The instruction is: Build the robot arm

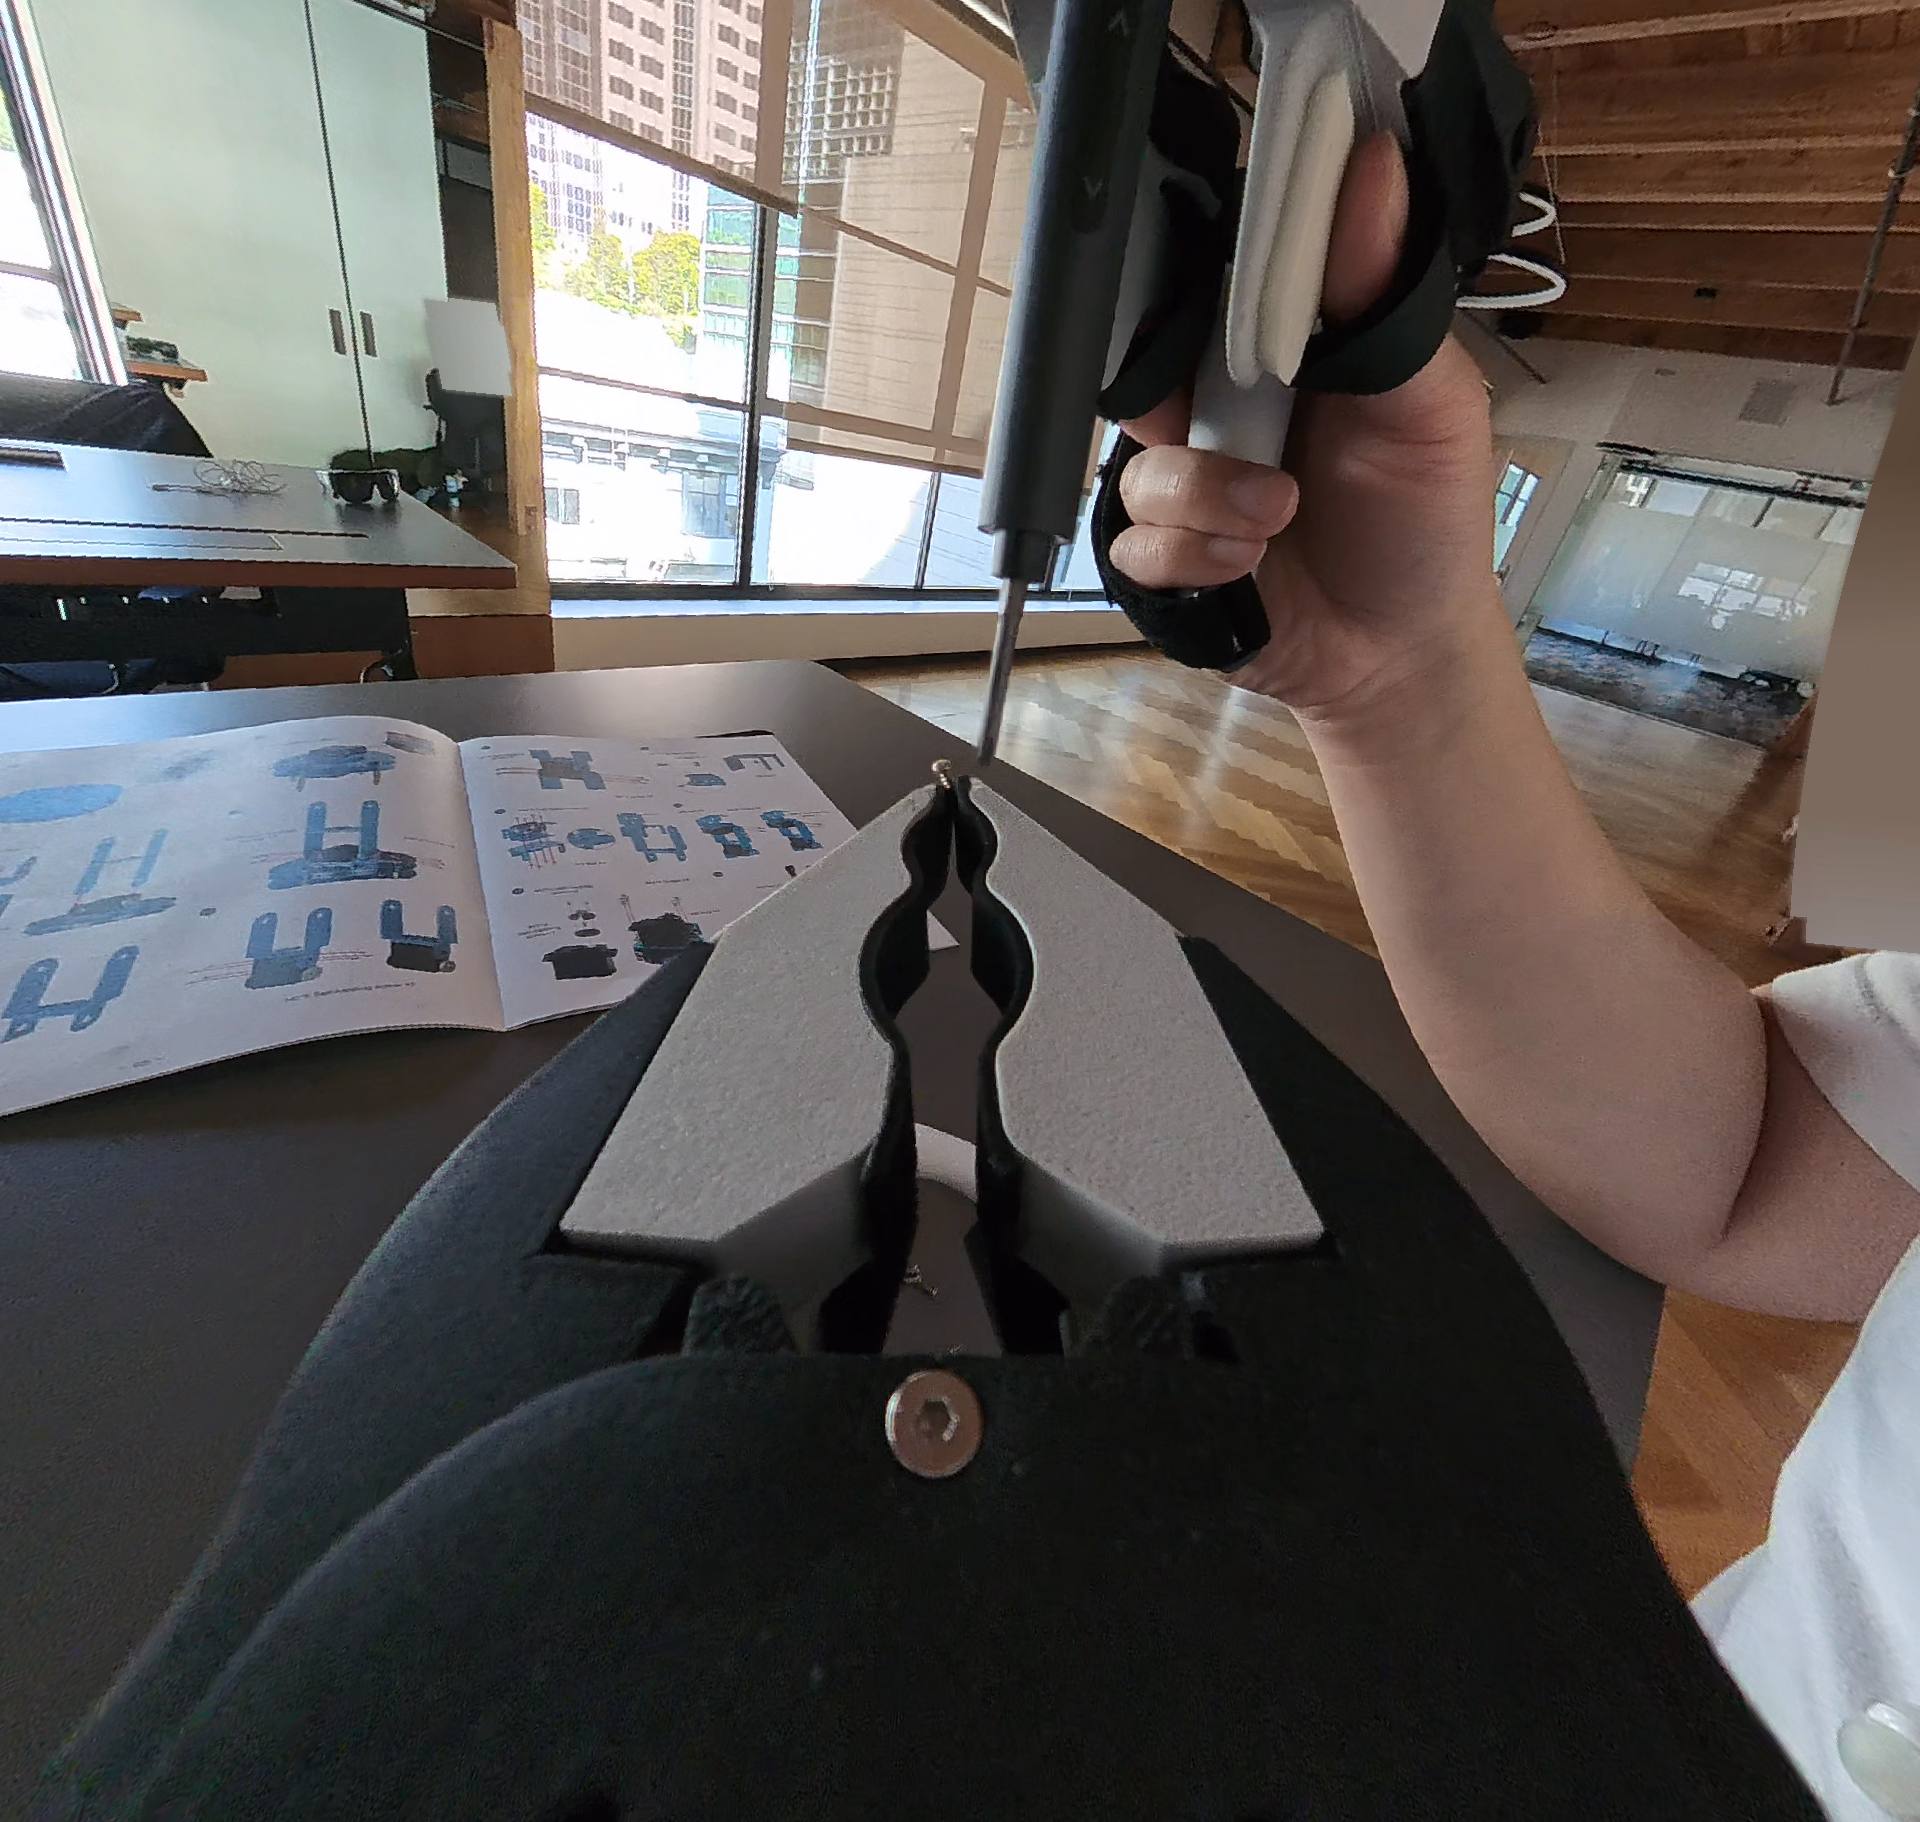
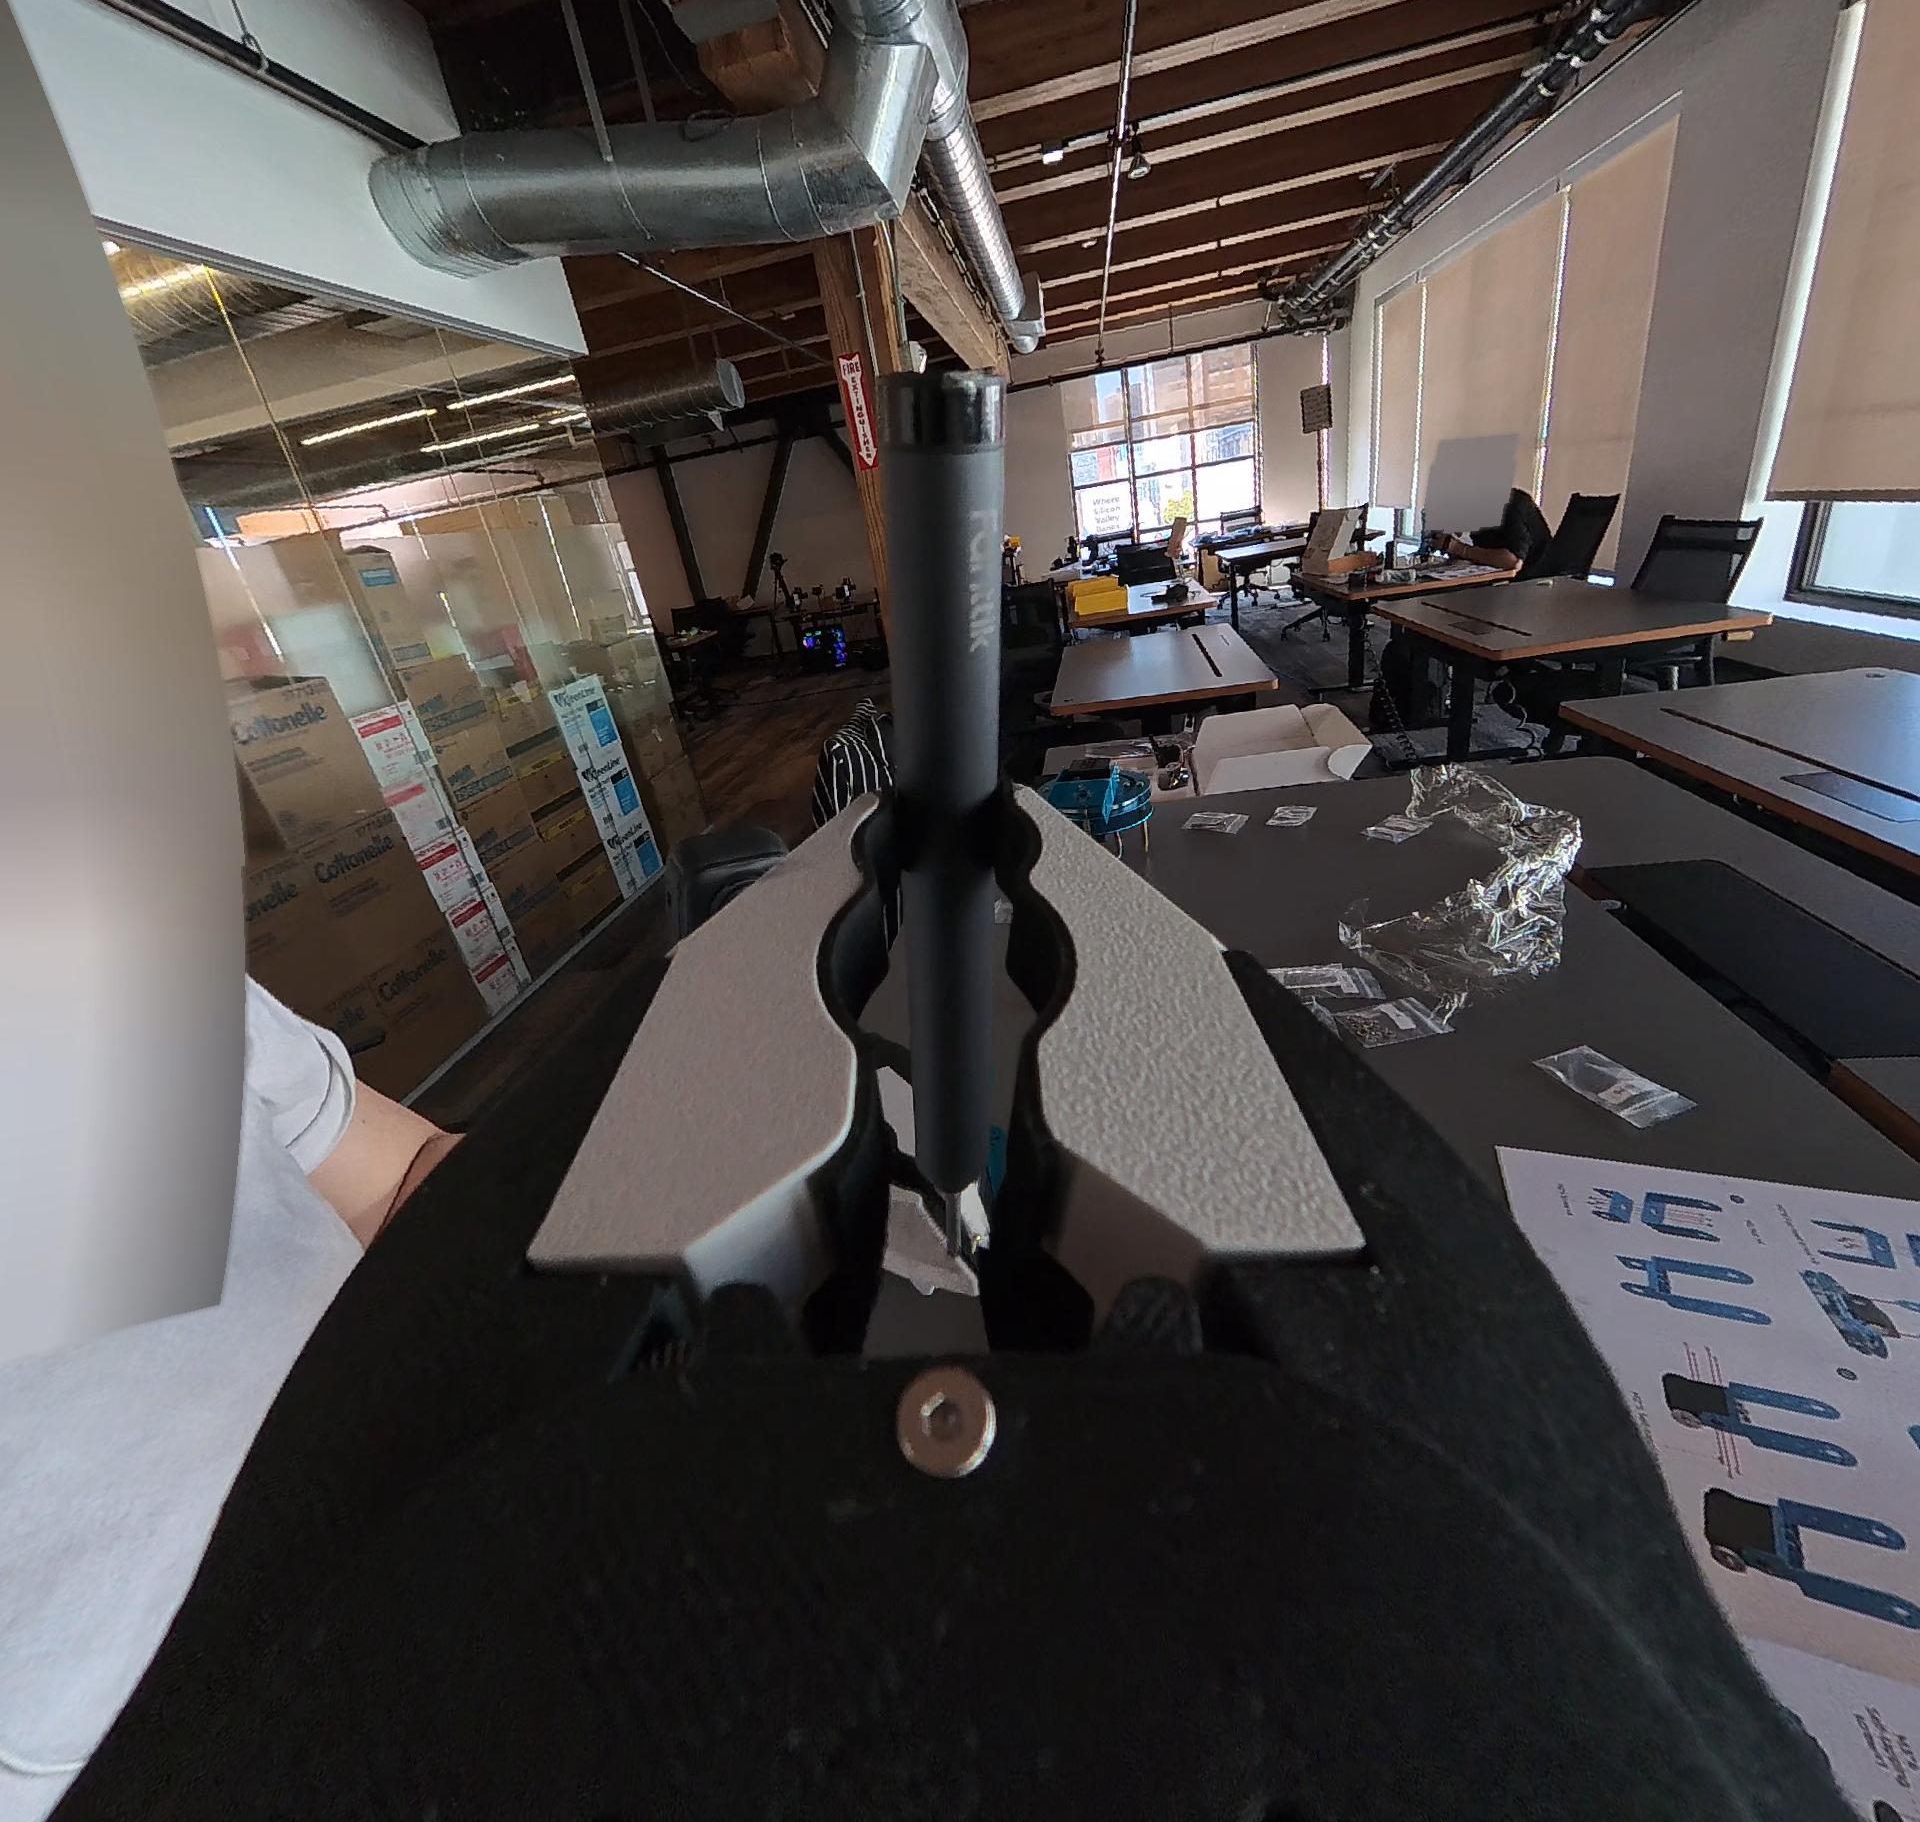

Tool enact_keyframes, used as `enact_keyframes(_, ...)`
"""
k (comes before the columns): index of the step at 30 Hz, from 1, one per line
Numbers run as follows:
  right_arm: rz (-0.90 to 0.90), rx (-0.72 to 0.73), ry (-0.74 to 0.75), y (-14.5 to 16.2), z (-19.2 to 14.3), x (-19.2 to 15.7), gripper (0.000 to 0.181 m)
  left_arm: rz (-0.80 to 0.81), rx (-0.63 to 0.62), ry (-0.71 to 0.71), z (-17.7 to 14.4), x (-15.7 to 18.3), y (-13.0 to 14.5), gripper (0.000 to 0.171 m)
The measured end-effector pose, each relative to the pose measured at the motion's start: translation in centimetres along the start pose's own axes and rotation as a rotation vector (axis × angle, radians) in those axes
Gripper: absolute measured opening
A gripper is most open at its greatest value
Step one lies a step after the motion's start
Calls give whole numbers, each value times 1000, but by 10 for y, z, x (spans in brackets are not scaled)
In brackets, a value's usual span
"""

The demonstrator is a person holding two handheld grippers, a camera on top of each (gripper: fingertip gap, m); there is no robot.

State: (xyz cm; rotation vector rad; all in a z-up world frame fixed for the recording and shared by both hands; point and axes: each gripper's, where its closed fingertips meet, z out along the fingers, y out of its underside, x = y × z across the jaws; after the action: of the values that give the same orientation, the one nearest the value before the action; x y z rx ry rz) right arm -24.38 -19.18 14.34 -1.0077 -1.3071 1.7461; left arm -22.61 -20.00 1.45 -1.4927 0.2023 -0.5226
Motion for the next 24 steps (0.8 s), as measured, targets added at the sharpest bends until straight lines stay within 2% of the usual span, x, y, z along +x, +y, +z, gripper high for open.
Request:
enact_keyframes(5,-12,19,3,-3,-1,-1,16,9,-2,-3,-2,-1,1,0)
enact_keyframes(15,25,11,-11,-1,0,0,16,255,-62,-42,-1,10,5,0)
enact_keyframes(24,37,-17,-23,4,2,-1,17,252,-69,-43,-2,10,6,0)
